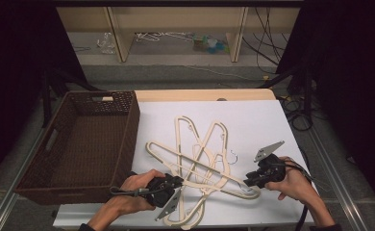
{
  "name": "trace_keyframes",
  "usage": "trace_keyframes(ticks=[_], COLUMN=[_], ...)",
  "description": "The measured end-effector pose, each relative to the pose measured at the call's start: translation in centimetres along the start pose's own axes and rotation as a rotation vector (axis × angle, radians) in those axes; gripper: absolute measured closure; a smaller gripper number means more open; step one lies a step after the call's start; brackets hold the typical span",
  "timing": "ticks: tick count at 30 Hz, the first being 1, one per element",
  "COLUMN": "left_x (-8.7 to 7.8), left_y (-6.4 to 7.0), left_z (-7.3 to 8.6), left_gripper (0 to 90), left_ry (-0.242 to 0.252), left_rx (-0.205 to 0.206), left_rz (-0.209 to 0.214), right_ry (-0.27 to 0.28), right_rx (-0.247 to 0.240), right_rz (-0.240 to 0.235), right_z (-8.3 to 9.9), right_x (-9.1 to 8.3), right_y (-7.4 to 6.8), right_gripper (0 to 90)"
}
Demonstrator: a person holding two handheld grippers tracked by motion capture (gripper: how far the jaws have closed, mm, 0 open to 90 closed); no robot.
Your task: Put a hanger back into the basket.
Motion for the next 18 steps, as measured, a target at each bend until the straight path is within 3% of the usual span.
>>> trace_keyframes(ticks=[2, 4, 5, 8, 10, 11, 12, 13, 14, 15, 18], left_x=[-0.3, -0.5, -0.9, -1.5, -1.7, -2.0, -2.3, -2.3, -2.9, -2.9, -4.6], left_y=[-0.6, -0.8, -1.3, -1.9, -2.1, -2.3, -2.5, -2.5, -3.1, -3.1, -4.4], left_z=[-0.4, -0.6, -0.9, -1.4, -1.5, -2.0, -2.3, -2.3, -2.8, -2.8, -3.9], left_gripper=[84.7, 85.7, 86.0, 85.9, 85.9, 85.8, 85.8, 85.8, 85.8, 85.8, 85.8], left_ry=[0.005, 0.006, 0.008, 0.027, 0.030, 0.052, 0.067, 0.067, 0.095, 0.095, 0.130], left_rx=[0.018, 0.025, 0.024, 0.001, -0.009, -0.047, -0.069, -0.069, -0.125, -0.125, -0.212], left_rz=[-0.016, -0.023, -0.029, -0.045, -0.049, -0.055, -0.059, -0.059, -0.074, -0.074, -0.109], right_ry=[0.056, 0.070, 0.139, 0.239, 0.269, 0.323, 0.333, 0.354, 0.369, 0.383, 0.426], right_rx=[0.018, 0.030, 0.066, 0.096, 0.112, 0.131, 0.132, 0.134, 0.135, 0.143, 0.148], right_rz=[0.041, 0.061, 0.088, 0.137, 0.153, 0.186, 0.210, 0.203, 0.216, 0.231, 0.259], right_z=[-0.3, -0.6, -1.2, -2.1, -2.2, -2.4, -2.4, -2.4, -2.5, -2.5, -2.6], right_x=[-0.5, -0.9, -1.8, -3.2, -3.7, -4.5, -5.0, -5.3, -5.5, -5.8, -6.5], right_y=[0.3, 0.5, 0.7, 1.4, 1.6, 2.2, 2.5, 2.7, 2.9, 3.0, 3.5], right_gripper=[57.2, 54.1, 50.1, 44.7, 43.2, 41.1, 40.8, 39.7, 38.8, 38.8, 37.7])
Point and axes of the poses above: each handheld gripper's, and its own axes: x roughly forward along the jaws, z roughly out of its underside, y roughly to its right, the point moved 5 cm from there along x, roughly forward along the jaws, and after that the axes turned 15 degrees about y, right-handed, at the moved point
